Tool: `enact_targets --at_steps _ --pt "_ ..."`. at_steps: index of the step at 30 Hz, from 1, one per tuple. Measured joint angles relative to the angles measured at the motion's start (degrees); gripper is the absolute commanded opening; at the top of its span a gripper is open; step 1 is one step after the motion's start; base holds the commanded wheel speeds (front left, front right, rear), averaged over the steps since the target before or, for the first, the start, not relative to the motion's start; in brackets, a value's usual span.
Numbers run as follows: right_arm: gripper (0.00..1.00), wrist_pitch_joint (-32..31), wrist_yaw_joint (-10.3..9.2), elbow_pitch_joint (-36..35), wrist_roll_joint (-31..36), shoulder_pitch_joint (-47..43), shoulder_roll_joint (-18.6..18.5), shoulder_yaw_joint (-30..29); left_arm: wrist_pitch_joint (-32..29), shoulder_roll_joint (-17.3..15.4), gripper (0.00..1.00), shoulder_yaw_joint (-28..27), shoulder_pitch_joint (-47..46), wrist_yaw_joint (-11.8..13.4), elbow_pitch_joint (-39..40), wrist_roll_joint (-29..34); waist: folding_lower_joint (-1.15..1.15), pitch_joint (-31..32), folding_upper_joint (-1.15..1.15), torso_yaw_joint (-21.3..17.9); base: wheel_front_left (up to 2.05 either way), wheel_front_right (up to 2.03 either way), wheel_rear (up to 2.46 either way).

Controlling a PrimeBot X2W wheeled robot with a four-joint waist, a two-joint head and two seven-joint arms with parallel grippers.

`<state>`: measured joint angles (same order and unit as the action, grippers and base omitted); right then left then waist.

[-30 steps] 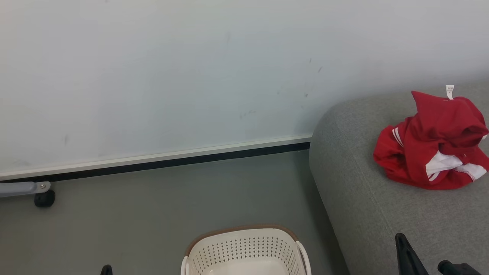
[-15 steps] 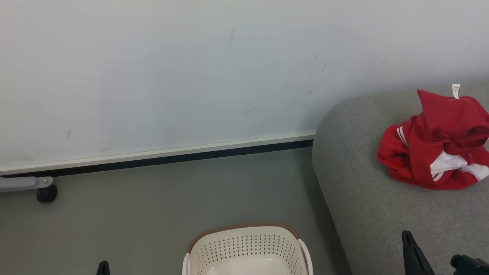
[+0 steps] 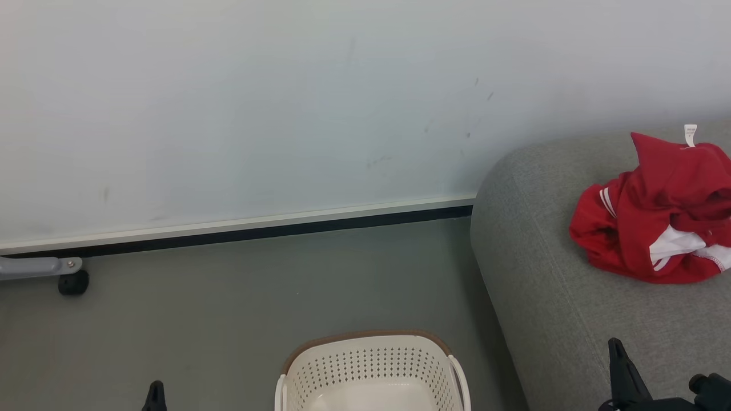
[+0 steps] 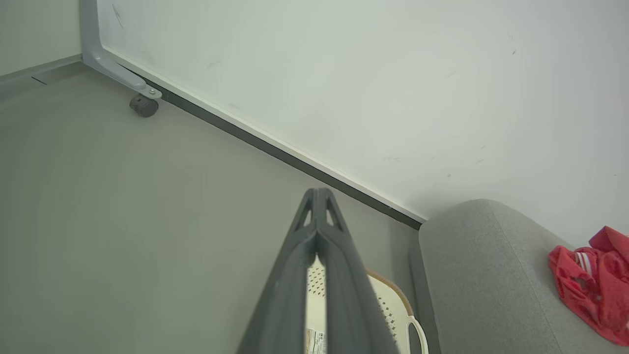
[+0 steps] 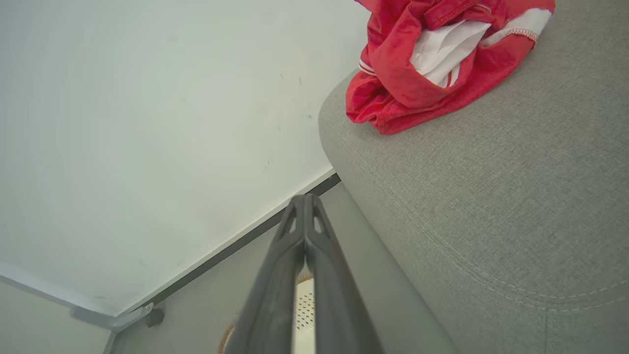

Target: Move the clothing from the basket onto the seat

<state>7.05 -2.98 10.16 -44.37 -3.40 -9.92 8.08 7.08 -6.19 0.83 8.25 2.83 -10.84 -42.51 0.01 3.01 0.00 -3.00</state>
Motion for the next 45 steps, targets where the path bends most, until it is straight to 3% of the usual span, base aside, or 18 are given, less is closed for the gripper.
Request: enact_targets --at_steps 45 --pt "0.00 -8.10 5.89 4.14 -28.37 5.09 4.50 -9.43 -8.32 2.16 0.00 -3.69 -7.31 -5.93 -3.59 -29.24 0.00 -1.87 0.00 1.80 0.00 0.00 0.00"
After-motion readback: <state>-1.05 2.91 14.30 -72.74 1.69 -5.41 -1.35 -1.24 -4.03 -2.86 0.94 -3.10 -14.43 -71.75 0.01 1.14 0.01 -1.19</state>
